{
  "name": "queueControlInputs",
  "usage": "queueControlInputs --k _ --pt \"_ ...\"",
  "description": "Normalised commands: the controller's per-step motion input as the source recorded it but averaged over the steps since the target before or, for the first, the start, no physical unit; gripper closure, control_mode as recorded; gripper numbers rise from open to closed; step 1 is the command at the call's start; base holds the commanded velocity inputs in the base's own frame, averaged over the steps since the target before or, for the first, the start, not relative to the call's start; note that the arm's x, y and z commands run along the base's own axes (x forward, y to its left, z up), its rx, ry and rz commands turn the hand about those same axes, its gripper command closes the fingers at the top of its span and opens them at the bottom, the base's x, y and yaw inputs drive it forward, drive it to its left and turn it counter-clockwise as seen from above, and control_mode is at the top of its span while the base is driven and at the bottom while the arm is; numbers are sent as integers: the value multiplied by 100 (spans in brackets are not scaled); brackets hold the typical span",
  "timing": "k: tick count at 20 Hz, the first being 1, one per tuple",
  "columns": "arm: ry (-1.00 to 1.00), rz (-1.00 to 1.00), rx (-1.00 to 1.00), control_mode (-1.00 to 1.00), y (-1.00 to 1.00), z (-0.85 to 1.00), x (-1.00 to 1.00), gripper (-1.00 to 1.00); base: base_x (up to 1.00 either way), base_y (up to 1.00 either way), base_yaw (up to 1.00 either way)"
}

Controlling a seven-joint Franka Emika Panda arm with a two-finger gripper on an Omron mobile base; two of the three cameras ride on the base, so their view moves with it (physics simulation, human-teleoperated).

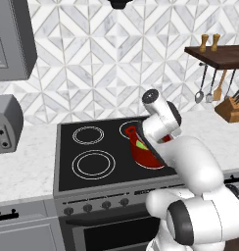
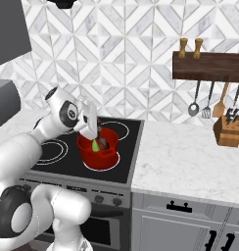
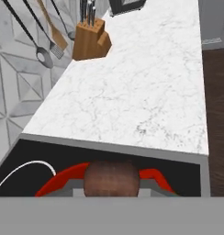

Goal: Put the bell pepper and lemon wedge in the pot. Retrieve the spatula and lightly stir the vegetables in the pot.

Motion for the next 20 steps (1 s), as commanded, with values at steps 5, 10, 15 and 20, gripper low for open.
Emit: queueControlInputs --k 5,10,15,20 --pt "0 0 -10 -100 9 -21 8 100 0 0 0" --pt "0 4 -4 -100 22 -24 8 100 0 0 0" --pt "0 9 0 -100 22 -7 3 100 0 0 0" --pt "0 16 0 -100 5 0 15 100 0 0 0"
